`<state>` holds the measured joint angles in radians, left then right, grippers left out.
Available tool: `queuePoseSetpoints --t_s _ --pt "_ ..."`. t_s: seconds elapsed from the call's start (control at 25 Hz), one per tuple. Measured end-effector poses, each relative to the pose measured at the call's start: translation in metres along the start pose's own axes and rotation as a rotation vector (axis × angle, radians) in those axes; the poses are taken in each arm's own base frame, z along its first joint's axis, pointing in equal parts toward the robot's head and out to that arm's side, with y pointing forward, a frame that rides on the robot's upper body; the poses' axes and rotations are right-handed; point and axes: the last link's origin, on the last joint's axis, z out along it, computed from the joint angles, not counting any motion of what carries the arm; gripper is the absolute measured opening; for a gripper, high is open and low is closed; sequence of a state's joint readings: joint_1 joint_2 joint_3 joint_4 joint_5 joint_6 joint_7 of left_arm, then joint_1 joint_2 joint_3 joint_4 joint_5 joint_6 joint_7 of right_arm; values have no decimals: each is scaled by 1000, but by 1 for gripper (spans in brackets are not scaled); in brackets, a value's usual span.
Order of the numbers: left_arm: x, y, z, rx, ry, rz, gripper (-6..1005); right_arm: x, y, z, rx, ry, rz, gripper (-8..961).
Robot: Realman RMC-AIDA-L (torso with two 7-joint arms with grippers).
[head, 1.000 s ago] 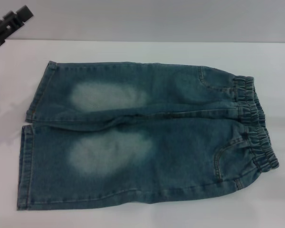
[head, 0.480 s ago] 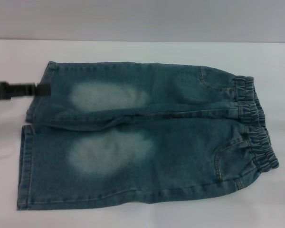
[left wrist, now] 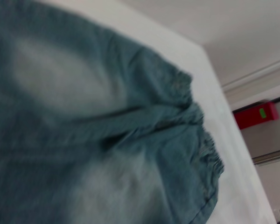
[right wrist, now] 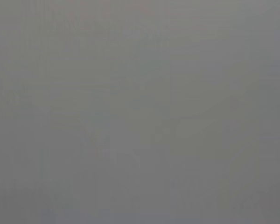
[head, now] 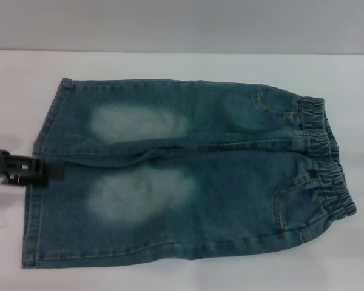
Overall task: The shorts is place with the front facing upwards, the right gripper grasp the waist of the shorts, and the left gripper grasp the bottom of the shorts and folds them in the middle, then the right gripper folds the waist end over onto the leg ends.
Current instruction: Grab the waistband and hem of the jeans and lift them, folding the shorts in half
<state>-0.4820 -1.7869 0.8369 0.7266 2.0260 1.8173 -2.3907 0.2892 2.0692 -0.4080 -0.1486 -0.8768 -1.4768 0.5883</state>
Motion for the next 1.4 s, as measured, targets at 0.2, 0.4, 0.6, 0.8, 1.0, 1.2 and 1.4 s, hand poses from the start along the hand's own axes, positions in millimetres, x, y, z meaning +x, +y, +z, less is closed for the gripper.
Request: queuePoseSetpoints --t_s 0.2,0.4,0.6,0.8,1.0,1.2,1.4 --pt "-10 -9 2 18 -21 -133 840 2 0 5 3 12 -23 731" --pt "-17 -12 2 28 -43 -187 840 3 -2 8 10 30 -32 731" --pt "-29 -19 6 47 -88 -237 840 3 -1 11 9 30 -70 731" --pt "-38 -26 6 84 -113 -265 840 4 1 13 4 28 -79 731" --pt "-43 -31 3 108 -119 -287 840 4 2 14 1 27 -79 731" --pt "-49 -38 -2 151 -126 -306 840 3 2 15 2 25 -78 731" --pt "-48 -41 -1 171 -116 -309 839 3 4 18 -6 20 -76 732"
